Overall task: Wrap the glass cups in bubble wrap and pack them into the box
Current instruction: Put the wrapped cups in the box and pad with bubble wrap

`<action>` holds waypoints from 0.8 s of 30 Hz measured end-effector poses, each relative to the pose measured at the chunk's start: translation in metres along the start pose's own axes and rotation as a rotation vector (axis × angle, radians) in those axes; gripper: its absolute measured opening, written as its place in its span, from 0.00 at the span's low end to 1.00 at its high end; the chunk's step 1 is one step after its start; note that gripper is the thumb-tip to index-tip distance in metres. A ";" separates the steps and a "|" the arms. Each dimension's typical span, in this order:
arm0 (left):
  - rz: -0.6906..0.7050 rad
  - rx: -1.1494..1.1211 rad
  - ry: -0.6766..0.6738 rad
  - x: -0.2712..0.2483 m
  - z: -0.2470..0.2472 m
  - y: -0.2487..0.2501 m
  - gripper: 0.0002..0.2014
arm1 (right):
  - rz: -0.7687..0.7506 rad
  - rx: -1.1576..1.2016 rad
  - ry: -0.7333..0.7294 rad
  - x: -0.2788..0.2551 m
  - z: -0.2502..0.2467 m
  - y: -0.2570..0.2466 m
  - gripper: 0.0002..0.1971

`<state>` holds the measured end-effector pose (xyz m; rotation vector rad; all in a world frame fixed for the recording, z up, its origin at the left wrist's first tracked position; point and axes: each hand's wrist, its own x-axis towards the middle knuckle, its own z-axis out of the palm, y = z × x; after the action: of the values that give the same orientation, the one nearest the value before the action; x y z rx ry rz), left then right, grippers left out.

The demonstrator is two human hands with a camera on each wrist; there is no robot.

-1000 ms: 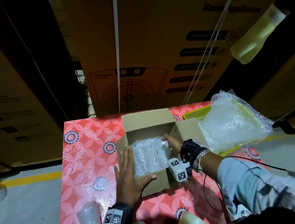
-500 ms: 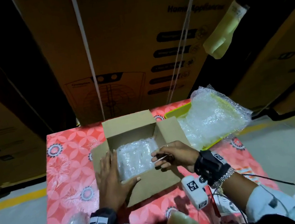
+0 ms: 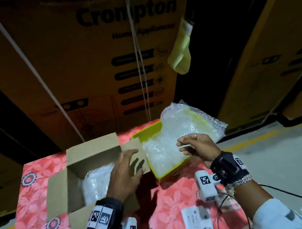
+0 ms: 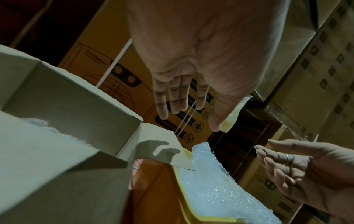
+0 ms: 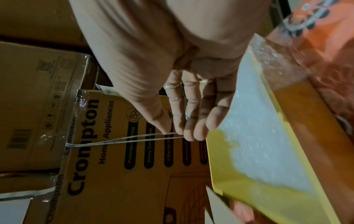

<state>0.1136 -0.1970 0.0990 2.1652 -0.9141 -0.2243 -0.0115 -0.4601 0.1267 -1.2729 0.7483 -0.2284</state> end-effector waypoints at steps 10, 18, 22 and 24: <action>-0.092 -0.008 0.047 0.001 0.056 0.056 0.27 | -0.244 -0.787 0.107 0.152 -0.045 -0.018 0.14; -0.159 -0.021 0.098 -0.001 0.064 0.056 0.25 | -0.373 -1.256 0.182 0.187 -0.011 -0.012 0.09; -0.189 -0.079 0.114 0.011 0.065 0.062 0.23 | -0.349 -1.044 0.244 0.183 -0.027 -0.024 0.08; -0.190 -0.122 0.118 0.023 0.070 0.068 0.21 | -0.334 -0.936 0.227 0.173 -0.041 -0.034 0.11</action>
<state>0.0638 -0.2838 0.1017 2.1267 -0.6132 -0.2355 0.1006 -0.5969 0.0879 -2.2969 0.8661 -0.3098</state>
